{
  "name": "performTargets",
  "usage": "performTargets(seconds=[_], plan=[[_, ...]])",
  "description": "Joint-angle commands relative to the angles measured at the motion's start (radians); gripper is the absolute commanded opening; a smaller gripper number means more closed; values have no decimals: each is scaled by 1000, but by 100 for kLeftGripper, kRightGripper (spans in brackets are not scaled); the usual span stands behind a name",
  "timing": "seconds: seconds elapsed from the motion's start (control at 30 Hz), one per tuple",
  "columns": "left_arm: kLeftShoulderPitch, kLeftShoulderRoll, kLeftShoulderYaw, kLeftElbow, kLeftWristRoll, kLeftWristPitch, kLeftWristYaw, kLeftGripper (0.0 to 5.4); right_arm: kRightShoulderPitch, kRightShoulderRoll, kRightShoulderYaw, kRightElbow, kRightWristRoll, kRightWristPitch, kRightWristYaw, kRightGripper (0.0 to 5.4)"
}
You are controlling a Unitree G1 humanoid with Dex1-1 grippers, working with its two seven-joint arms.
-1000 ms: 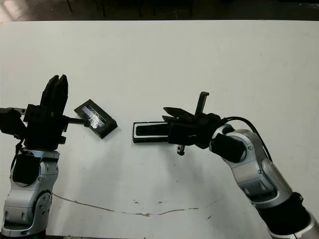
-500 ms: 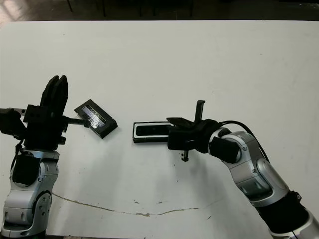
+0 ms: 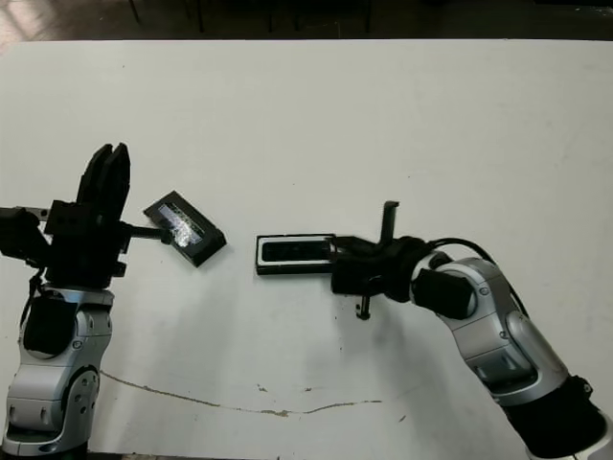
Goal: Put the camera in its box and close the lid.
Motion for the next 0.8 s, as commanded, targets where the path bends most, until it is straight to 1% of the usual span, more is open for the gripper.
performTargets(seconds=[0.03, 0.13, 0.2, 0.27, 0.3, 0.4, 0.47, 0.53, 0.6, 0.7, 0.73, 0.8], plan=[[-2, 32, 13, 10, 21, 22, -1, 0, -19, 77, -91, -7, 86, 36, -85, 1], [-32, 67, 17, -2, 24, 44, -18, 0, -73, 109, -162, 9, 182, 64, -112, 1], [-75, 122, 18, -5, 40, 55, -55, 0, -113, 110, -201, 15, 242, 134, -111, 1], [-131, 187, 20, -17, 50, 98, -97, 0, -141, 108, -231, 15, 291, 214, -111, 1], [-164, 223, 20, -18, 50, 120, -124, 0, -151, 108, -243, 24, 312, 230, -110, 1], [-279, 335, 14, -11, 55, 218, -200, 0, -167, 107, -268, 72, 365, 239, -105, 1], [-353, 392, -10, 14, 58, 296, -247, 0, -167, 109, -279, 88, 397, 258, -107, 1], [-426, 454, -59, 65, 62, 369, -321, 0, -160, 111, -284, 97, 416, 263, -115, 1], [-501, 533, -129, 152, 70, 388, -451, 0, -155, 112, -283, 104, 425, 262, -120, 1], [-648, 654, -289, 293, 148, 351, -689, 0, -147, 109, -275, 114, 427, 249, -122, 1], [-701, 678, -345, 337, 178, 347, -763, 0, -144, 106, -271, 113, 425, 244, -121, 1], [-803, 689, -444, 424, 239, 337, -884, 0, -136, 106, -265, 100, 424, 250, -125, 1]])
